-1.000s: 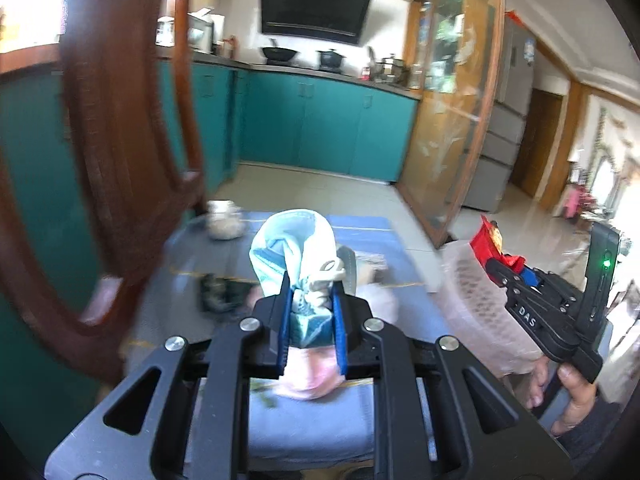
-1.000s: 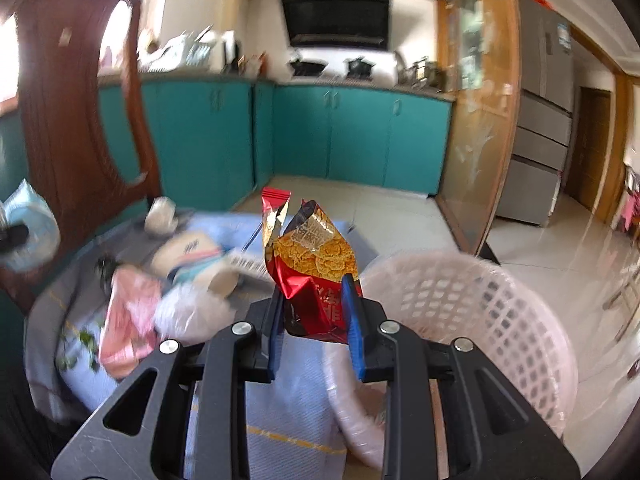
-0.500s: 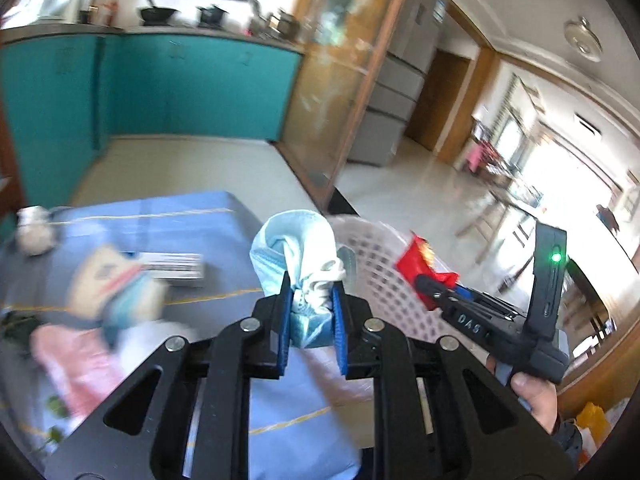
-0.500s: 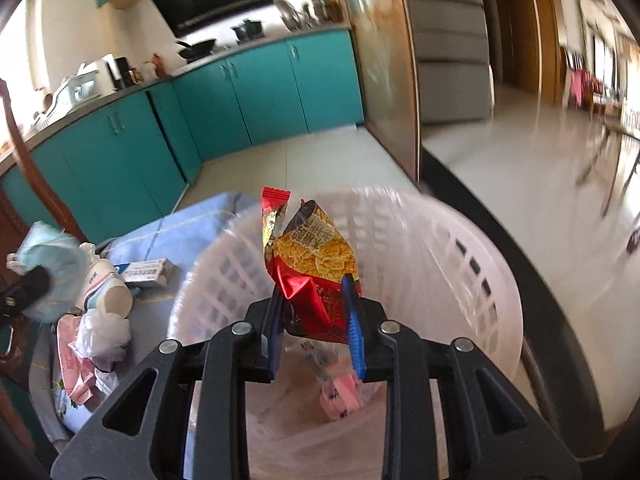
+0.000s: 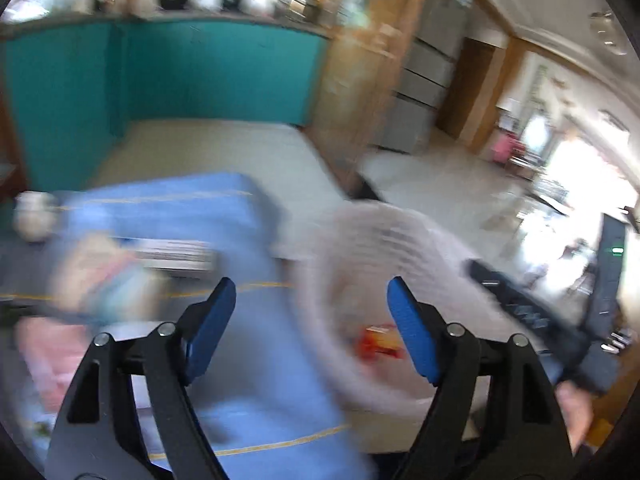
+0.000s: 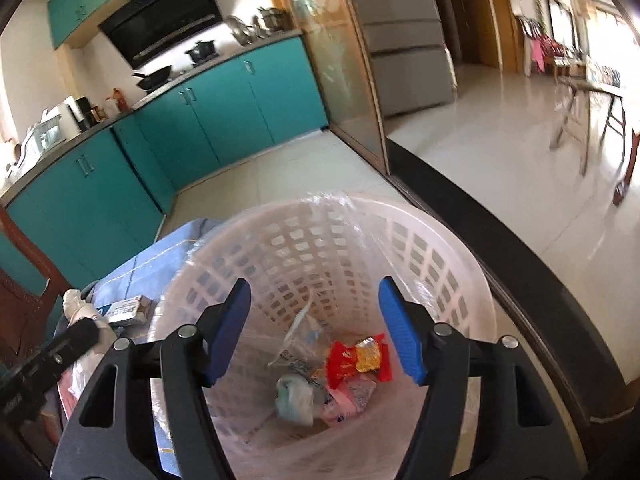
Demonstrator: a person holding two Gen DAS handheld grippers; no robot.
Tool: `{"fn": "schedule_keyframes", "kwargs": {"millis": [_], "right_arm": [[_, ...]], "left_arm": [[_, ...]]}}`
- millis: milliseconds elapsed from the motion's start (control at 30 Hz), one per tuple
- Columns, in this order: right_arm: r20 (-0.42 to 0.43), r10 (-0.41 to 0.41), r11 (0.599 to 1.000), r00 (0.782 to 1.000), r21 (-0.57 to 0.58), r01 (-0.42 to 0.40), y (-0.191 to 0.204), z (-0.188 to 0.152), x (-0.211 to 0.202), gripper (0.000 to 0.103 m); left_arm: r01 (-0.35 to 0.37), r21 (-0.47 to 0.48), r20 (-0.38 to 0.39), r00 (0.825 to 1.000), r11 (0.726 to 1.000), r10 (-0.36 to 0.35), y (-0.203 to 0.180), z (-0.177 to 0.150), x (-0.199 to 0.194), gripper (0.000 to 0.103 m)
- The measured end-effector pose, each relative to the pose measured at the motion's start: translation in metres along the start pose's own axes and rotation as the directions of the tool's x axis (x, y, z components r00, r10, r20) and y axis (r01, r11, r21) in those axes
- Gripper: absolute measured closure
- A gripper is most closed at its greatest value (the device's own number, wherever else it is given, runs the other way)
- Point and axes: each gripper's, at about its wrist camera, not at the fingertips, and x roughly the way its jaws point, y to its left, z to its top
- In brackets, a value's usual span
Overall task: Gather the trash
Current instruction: 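Drop the blue mask into the basket with the left gripper while the right gripper drops the red wrapper in, then grasp the green leafy sprig with the left gripper while the right gripper grasps the white plastic bag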
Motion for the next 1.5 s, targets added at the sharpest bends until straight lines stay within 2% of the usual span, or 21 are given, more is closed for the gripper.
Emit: {"fn": "schedule_keyframes", "kwargs": {"millis": [33,100,167,200,267,333,367,400,467,533,567,600,667,800,1000,1067,1133,1200,1267,1367,1500], "right_arm": [[0.013,0.026,0.999,1.000,-0.032,-0.025,0.006,0.002,-0.003,0.038],[0.028,0.092,0.989,0.995,-0.117,-0.088,0.027,0.000,-0.009,0.038],[0.017,0.149,0.970,0.989,-0.197,-0.143,0.052,-0.005,-0.008,0.038],[-0.020,0.202,0.949,0.979,-0.243,-0.201,0.072,-0.011,-0.005,0.038],[-0.126,0.310,0.900,0.942,-0.280,-0.334,0.106,-0.019,0.005,0.038],[-0.253,0.393,0.832,0.884,-0.313,-0.459,0.148,-0.030,0.017,0.038],[-0.300,0.401,0.803,0.866,-0.339,-0.490,0.167,-0.034,0.022,0.038],[-0.332,0.390,0.778,0.859,-0.380,-0.500,0.190,-0.039,0.028,0.038],[-0.325,0.361,0.765,0.874,-0.433,-0.477,0.213,-0.042,0.032,0.038],[-0.290,0.387,0.752,0.875,-0.450,-0.482,0.225,-0.044,0.028,0.038],[-0.285,0.396,0.748,0.873,-0.452,-0.486,0.223,-0.046,0.026,0.038],[-0.294,0.402,0.742,0.867,-0.450,-0.496,0.223,-0.051,0.026,0.038],[-0.316,0.396,0.738,0.862,-0.450,-0.503,0.219,-0.064,0.025,0.038],[-0.323,0.339,0.748,0.883,-0.477,-0.462,0.215,-0.077,0.032,0.038],[-0.321,0.337,0.764,0.885,-0.456,-0.456,0.205,-0.077,0.031,0.038],[-0.326,0.334,0.770,0.884,-0.447,-0.456,0.203,-0.076,0.033,0.038],[-0.333,0.337,0.773,0.881,-0.437,-0.461,0.202,-0.076,0.036,0.038],[-0.339,0.340,0.771,0.877,-0.434,-0.466,0.203,-0.077,0.037,0.038],[-0.342,0.338,0.769,0.877,-0.437,-0.467,0.204,-0.078,0.038,0.038],[-0.353,0.338,0.766,0.872,-0.436,-0.473,0.206,-0.080,0.042,0.038],[-0.369,0.345,0.764,0.863,-0.423,-0.487,0.211,-0.083,0.049,0.037]], "left_arm": [[-0.058,-0.009,0.028,0.998,0.998,0.058,0.012,-0.003,-0.012,0.021],[-0.195,-0.045,0.069,0.978,0.980,0.198,0.046,-0.014,-0.038,0.021],[-0.278,-0.087,0.057,0.957,0.957,0.283,0.078,-0.025,-0.057,0.021],[-0.313,-0.112,0.037,0.947,0.943,0.318,0.096,-0.032,-0.065,0.021],[-0.368,-0.158,-0.014,0.929,0.916,0.370,0.126,-0.042,-0.076,0.021],[-0.393,-0.190,-0.035,0.919,0.900,0.393,0.145,-0.048,-0.089,0.022],[-0.404,-0.201,-0.043,0.914,0.892,0.405,0.155,-0.051,-0.096,0.022],[-0.415,-0.206,-0.045,0.909,0.886,0.415,0.161,-0.053,-0.100,0.023],[-0.433,-0.207,-0.046,0.900,0.877,0.433,0.168,-0.056,-0.109,0.023],[-0.439,-0.205,-0.049,0.897,0.875,0.439,0.174,-0.059,-0.119,0.023],[-0.437,-0.199,-0.053,0.899,0.877,0.436,0.175,-0.065,-0.124,0.028],[-0.433,-0.189,-0.062,0.901,0.881,0.430,0.175,-0.068,-0.126,0.042],[-0.431,-0.138,-0.109,0.902,0.892,0.419,0.171,-0.080,-0.126,0.055],[-0.425,-0.085,-0.181,0.896,0.901,0.405,0.167,-0.101,-0.103,0.056],[-0.438,-0.057,-0.301,0.864,0.897,0.403,0.176,-0.119,-0.066,0.048],[-0.427,-0.066,-0.321,0.865,0.902,0.386,0.179,-0.123,-0.060,0.050],[-0.406,-0.082,-0.315,0.877,0.910,0.362,0.181,-0.122,-0.058,0.061],[-0.392,-0.089,-0.314,0.883,0.916,0.348,0.182,-0.120,-0.058,0.088],[-0.391,-0.089,-0.297,0.888,0.916,0.350,0.182,-0.118,-0.059,0.092],[-0.362,-0.114,-0.246,0.912,0.925,0.327,0.178,-0.109,-0.072,0.094],[-0.334,-0.128,-0.165,0.935,0.934,0.312,0.168,-0.092,-0.095,0.094]]}}
